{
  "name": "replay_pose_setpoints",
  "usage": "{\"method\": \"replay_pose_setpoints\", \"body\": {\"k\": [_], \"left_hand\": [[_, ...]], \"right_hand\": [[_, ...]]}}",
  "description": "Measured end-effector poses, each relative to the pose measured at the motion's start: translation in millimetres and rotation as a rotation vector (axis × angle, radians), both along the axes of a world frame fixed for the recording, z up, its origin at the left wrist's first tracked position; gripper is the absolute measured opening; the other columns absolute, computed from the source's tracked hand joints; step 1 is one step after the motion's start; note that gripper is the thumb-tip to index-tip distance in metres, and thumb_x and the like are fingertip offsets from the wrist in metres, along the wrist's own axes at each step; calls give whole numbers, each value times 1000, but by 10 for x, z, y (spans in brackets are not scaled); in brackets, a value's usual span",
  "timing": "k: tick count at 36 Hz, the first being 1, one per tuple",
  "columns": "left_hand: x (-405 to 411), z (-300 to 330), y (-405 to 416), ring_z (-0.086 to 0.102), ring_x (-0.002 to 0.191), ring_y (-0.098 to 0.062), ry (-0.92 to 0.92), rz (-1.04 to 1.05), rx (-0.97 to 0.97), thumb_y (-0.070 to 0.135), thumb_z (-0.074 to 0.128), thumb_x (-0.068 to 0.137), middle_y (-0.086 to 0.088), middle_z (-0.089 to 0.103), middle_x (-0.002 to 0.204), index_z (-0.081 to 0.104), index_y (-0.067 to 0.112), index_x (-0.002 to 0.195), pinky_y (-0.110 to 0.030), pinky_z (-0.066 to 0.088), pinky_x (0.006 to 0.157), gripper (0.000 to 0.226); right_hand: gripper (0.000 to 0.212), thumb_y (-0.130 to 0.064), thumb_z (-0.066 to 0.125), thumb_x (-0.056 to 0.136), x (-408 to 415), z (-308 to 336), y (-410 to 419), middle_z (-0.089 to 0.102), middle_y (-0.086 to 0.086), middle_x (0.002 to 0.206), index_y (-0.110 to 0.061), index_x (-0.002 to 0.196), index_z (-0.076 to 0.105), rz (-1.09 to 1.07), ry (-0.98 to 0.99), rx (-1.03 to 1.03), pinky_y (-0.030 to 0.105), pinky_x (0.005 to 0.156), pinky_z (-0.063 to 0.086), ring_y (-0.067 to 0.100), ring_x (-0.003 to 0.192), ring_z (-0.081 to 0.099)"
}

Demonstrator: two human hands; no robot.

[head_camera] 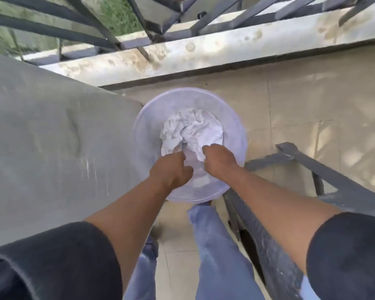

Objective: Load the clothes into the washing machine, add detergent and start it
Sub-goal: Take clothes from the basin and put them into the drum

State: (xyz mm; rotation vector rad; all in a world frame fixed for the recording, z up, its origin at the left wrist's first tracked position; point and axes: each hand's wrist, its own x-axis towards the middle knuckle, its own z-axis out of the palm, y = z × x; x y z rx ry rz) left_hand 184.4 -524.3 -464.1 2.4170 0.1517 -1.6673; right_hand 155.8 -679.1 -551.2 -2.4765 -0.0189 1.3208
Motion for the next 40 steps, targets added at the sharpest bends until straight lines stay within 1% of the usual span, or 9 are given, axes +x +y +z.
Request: {"method": "replay_pose_setpoints", "body": {"k": [6,9,13,20,24,27,32,37,40], "left_hand": [[-91,-548,23,50,145,-28,-16,246,-77,37,57,105,-7,55,158,53,19,154,-30,40,109,52],[-99,-666,67,54,142,-25,-25,304,-115,38,59,104,-4,58,155,57,20,150,-27,39,104,49],[-73,-755,179,56,139,-24,-44,332,-112,38,58,104,-2,61,153,59,22,148,-32,43,109,48],[-143,-813,363,57,137,-24,-41,419,-89,39,56,105,-1,61,151,60,23,147,-32,44,107,45],[-261,-754,444,58,137,-24,13,419,-65,38,54,106,-2,61,151,58,21,149,-27,40,100,46],[-304,-625,442,56,140,-26,58,399,-39,37,53,106,-3,58,155,55,20,153,-31,41,107,50],[-226,-235,327,53,143,-28,34,391,-54,34,58,104,-4,55,158,53,18,155,-34,42,113,54],[-211,329,215,59,136,-30,-68,409,-90,34,69,95,-4,60,153,49,22,157,-36,49,108,66],[-261,768,148,62,131,-29,-137,389,-130,41,72,90,-2,63,148,38,28,161,-37,52,102,79]], "right_hand": [[44,-18,70,89,192,-757,115,52,12,134,-17,132,60,369,-20,-251,45,102,45,34,129,49],[38,-20,68,89,270,-996,138,58,8,128,-20,127,62,357,-43,-319,44,102,46,30,124,54],[24,-21,68,84,329,-1187,175,66,-3,111,-29,106,68,374,-36,-377,39,96,47,24,110,63],[27,-16,75,74,272,-1354,230,70,-6,97,-28,98,70,407,-23,-397,39,93,50,21,98,68],[19,-11,70,79,256,-1068,232,71,-3,96,-26,89,64,288,-47,-311,28,81,42,21,97,70],[24,-7,65,83,211,-707,223,70,0,98,-27,83,51,174,-116,-254,28,71,34,22,94,69],[18,-18,59,91,94,150,125,68,4,91,-24,77,49,-80,-214,-129,31,60,27,32,90,67],[36,-29,55,101,10,1242,46,56,0,75,-24,70,38,-271,-298,-41,35,55,20,25,75,54],[31,-32,54,103,26,1929,20,50,-3,75,-26,76,39,-303,-357,37,35,62,25,20,73,41]]}}
